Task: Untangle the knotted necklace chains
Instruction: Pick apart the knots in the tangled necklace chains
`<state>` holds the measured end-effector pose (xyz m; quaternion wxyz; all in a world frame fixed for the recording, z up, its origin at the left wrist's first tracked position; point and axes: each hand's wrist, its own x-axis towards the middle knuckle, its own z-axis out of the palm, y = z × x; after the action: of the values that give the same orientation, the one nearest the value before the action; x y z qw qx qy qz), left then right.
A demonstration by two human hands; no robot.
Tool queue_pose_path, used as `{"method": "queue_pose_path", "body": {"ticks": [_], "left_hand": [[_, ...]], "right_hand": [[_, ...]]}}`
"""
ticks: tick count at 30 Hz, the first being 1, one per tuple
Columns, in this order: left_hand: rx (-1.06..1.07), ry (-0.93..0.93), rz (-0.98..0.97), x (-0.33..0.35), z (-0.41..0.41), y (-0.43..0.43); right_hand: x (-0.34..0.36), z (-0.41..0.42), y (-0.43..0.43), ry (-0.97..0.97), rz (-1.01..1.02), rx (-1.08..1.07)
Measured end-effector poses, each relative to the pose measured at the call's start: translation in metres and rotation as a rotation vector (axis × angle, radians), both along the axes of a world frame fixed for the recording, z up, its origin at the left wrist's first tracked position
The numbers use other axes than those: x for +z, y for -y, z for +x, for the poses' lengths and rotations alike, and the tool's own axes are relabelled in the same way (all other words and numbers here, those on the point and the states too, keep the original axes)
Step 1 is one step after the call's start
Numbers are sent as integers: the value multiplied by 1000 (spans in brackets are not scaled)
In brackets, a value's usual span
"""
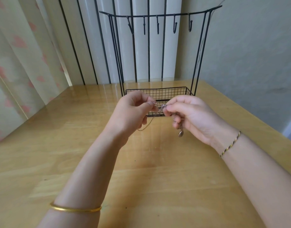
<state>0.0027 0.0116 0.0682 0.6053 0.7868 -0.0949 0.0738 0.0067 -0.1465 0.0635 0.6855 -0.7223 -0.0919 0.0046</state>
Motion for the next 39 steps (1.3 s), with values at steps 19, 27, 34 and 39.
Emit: {"method": "queue_pose_path", "body": {"ticks": [19, 27, 34, 39], "left_hand": [[-224, -229, 39, -1, -3, 5], [-210, -220, -56, -1, -3, 3], [-83, -226, -226, 1, 0, 3], [-101, -231, -300, 4, -1, 6]], "right_hand": [[5, 1, 6, 364, -410, -87], [4, 3, 6, 418, -371, -120], [5, 1, 4, 331, -339, -92], [3, 0, 4, 316, -315, -83]]}}
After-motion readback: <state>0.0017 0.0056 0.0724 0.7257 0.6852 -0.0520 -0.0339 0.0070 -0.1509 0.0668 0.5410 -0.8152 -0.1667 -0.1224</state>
